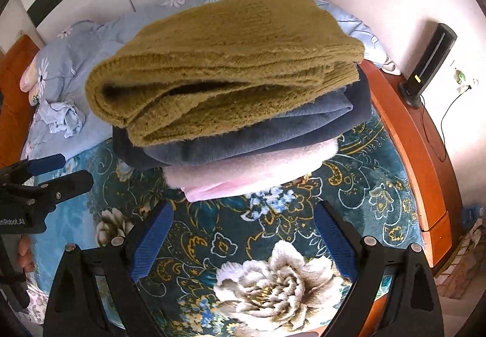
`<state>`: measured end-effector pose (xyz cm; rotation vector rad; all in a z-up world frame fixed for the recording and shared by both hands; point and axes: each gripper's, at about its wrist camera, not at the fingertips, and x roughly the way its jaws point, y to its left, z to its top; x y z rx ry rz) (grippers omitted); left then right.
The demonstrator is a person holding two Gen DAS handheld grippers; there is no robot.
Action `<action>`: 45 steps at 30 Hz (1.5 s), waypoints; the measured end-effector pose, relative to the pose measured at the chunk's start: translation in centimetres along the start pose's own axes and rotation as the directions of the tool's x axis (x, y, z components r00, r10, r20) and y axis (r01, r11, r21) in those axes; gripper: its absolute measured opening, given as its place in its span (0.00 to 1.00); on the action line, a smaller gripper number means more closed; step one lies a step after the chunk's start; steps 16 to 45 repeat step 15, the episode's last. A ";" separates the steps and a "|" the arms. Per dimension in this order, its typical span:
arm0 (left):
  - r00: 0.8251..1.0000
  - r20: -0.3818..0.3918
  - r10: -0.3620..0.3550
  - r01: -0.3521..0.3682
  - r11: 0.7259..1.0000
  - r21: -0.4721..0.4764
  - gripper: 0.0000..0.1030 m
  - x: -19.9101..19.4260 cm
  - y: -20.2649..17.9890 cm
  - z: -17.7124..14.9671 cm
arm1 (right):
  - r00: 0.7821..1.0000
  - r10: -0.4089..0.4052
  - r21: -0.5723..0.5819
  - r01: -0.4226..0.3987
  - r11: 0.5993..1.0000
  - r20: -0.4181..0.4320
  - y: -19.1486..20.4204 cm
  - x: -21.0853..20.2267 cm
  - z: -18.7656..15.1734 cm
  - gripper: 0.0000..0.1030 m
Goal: Fold clothes
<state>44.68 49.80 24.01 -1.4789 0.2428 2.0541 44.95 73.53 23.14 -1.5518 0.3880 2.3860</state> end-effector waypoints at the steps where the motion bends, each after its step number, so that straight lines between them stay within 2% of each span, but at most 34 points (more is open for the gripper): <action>1: 1.000 0.002 0.005 -0.005 1.000 0.004 1.00 0.1 0.0 0.0 | 1.000 -0.002 0.000 0.002 1.000 -0.005 0.1 0.2 0.0 0.91; 12: 1.000 -0.029 -0.003 0.002 1.000 -0.014 1.00 1.6 1.3 0.5 | 0.999 0.003 -0.008 -0.004 1.000 -0.051 0.4 1.4 -0.3 0.91; 15: 1.000 -0.015 0.003 -0.003 1.000 -0.024 1.00 1.6 1.8 0.7 | 0.998 -0.007 -0.020 0.006 1.000 -0.068 0.7 1.9 -0.2 0.91; 45: 1.000 -0.015 0.003 -0.003 1.000 -0.024 1.00 1.6 1.8 0.7 | 0.998 -0.007 -0.020 0.006 1.000 -0.068 0.7 1.9 -0.2 0.91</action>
